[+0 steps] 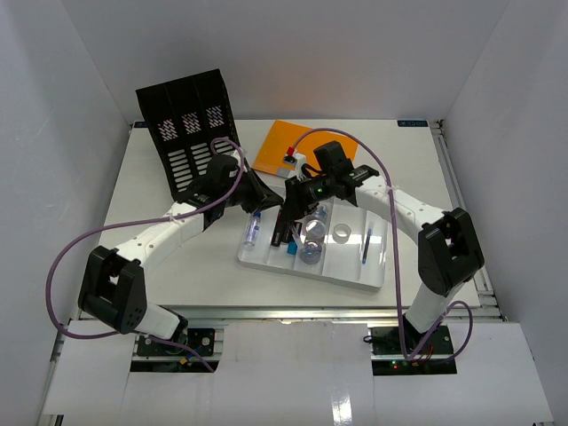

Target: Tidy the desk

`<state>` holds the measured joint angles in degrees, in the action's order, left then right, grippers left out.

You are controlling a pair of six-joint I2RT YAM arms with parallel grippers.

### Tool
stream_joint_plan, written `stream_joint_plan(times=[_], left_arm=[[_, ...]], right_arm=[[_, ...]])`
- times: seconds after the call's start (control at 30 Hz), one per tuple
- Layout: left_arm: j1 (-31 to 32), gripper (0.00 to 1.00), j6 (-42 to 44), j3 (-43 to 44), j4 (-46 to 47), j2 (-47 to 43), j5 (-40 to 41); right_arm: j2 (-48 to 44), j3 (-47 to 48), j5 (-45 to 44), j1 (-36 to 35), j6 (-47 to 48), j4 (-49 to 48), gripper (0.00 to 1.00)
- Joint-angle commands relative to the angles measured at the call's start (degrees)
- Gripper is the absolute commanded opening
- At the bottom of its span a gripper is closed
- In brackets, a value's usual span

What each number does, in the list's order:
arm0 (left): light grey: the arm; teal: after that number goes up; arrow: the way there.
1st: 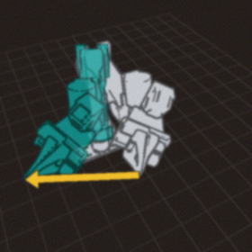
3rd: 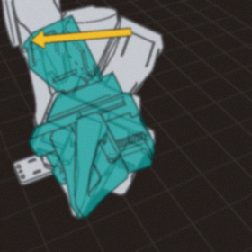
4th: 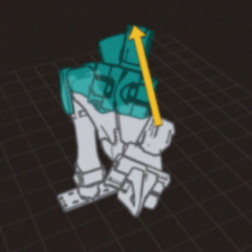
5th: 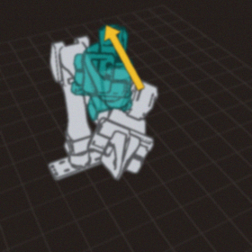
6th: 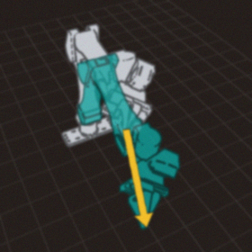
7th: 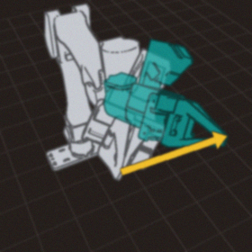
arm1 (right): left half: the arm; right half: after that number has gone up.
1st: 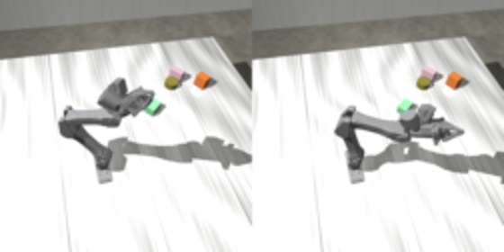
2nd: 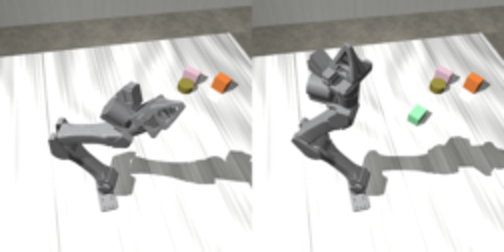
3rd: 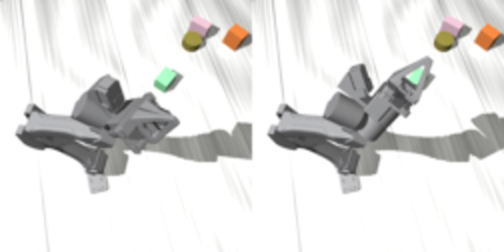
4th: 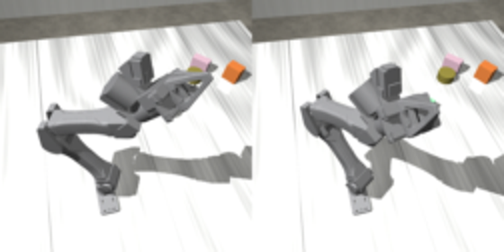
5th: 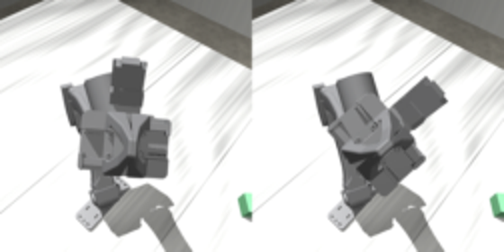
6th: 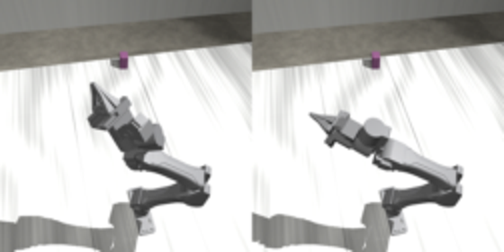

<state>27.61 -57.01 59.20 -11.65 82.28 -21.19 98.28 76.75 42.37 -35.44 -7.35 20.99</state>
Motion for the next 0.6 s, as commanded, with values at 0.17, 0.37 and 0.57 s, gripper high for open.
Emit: stream_joint_plan(times=[0.17, 0.37, 0.57], left_arm=[[0.3, 0.00, -0.7, 1.2, 3.6, -1.4, -0.7], [0.2, 0.56, 1.2, -0.9, 8.0, -2.8, -2.1], [-0.7, 0.97, 7.5, -1.9, 11.1, -6.9, -2.1]], right_arm=[[-0.6, 1.8, -0.9, -0.4, 1.5, -0.5, 0.09], [-3.6, -0.7, -2.1, -0.3, 4.0, -0.3, 0.08], [-10.9, -6.7, -6.3, 2.6, 7.0, -0.2, 0.08]])
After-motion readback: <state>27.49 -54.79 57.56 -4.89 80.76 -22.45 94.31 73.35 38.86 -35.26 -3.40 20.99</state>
